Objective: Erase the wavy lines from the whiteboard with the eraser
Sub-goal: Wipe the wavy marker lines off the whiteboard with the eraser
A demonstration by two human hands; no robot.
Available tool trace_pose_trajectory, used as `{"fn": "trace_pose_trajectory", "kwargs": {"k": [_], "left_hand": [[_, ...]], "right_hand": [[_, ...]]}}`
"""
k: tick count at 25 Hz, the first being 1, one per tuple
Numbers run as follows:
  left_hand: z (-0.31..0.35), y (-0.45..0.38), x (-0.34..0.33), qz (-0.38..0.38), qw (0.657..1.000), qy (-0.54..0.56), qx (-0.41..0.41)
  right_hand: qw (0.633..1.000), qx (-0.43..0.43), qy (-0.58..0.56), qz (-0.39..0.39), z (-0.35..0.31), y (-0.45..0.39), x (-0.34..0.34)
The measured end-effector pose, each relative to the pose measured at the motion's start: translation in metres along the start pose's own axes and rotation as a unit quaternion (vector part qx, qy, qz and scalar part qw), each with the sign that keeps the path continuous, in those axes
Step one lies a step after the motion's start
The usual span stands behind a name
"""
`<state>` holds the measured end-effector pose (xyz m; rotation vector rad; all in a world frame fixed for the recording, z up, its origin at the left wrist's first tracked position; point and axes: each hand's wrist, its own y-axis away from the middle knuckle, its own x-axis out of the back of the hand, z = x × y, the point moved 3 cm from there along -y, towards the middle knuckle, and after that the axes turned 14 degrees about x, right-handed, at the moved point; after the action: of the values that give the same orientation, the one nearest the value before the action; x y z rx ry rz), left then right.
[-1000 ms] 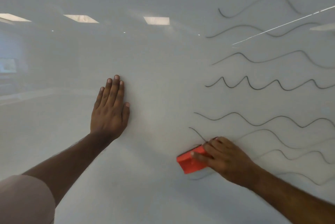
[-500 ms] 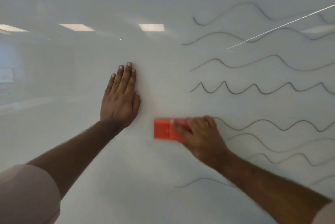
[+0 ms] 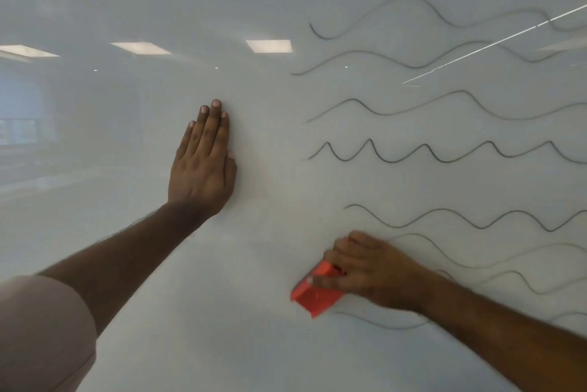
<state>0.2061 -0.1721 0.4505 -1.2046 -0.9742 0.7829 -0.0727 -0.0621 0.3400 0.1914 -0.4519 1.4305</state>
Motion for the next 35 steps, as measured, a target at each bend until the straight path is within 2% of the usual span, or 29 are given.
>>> {"fn": "trace_pose_trajectory", "kwargs": {"k": [3, 6, 8, 10, 14, 16, 18, 22, 25, 27, 28, 30, 32, 35], "left_hand": [[0.006, -0.005, 0.0, 0.01, 1.0, 0.003, 0.0], [0.015, -0.014, 0.0, 0.011, 1.0, 0.0, -0.009], [0.02, -0.023, 0.001, 0.011, 1.0, -0.002, -0.017], [0.025, -0.035, 0.002, 0.017, 1.0, -0.001, -0.021], [0.029, -0.051, 0.005, 0.02, 0.999, 0.008, -0.026], [0.03, -0.059, 0.006, 0.023, 0.999, 0.013, -0.039], [0.031, -0.069, 0.006, 0.029, 0.999, 0.014, -0.043], [0.04, -0.084, 0.006, 0.036, 0.999, 0.026, -0.028], [0.043, -0.094, 0.008, 0.028, 0.999, 0.024, -0.03], [0.042, -0.1, 0.008, 0.023, 0.999, 0.018, -0.03], [0.041, -0.102, 0.008, 0.021, 0.999, 0.018, -0.026], [0.041, -0.103, 0.008, 0.02, 0.999, 0.024, -0.015], [0.043, -0.102, 0.006, 0.02, 0.999, 0.029, -0.008], [0.043, -0.101, 0.006, 0.017, 0.999, 0.034, 0.0]], "right_hand": [[0.986, -0.134, 0.052, 0.084, 0.068, 0.004, 0.031], [0.938, -0.307, 0.125, 0.101, 0.123, 0.004, 0.054], [0.911, -0.371, 0.141, 0.109, 0.124, -0.004, 0.053], [0.922, -0.352, 0.134, 0.094, 0.102, -0.011, 0.042], [0.977, -0.189, 0.099, 0.025, 0.057, 0.005, 0.02], [0.987, -0.115, 0.11, -0.001, 0.065, 0.011, 0.023], [0.987, -0.1, 0.127, 0.006, 0.092, 0.007, 0.035], [0.951, -0.229, 0.19, 0.081, 0.186, -0.005, 0.081], [0.886, -0.392, 0.217, 0.117, 0.258, -0.006, 0.117], [0.853, -0.463, 0.193, 0.143, 0.278, -0.009, 0.124], [0.852, -0.467, 0.182, 0.152, 0.275, -0.014, 0.121], [0.879, -0.418, 0.166, 0.155, 0.249, -0.029, 0.107], [0.926, -0.324, 0.136, 0.138, 0.208, -0.039, 0.086], [0.983, -0.147, 0.084, 0.066, 0.152, -0.035, 0.057]]}}
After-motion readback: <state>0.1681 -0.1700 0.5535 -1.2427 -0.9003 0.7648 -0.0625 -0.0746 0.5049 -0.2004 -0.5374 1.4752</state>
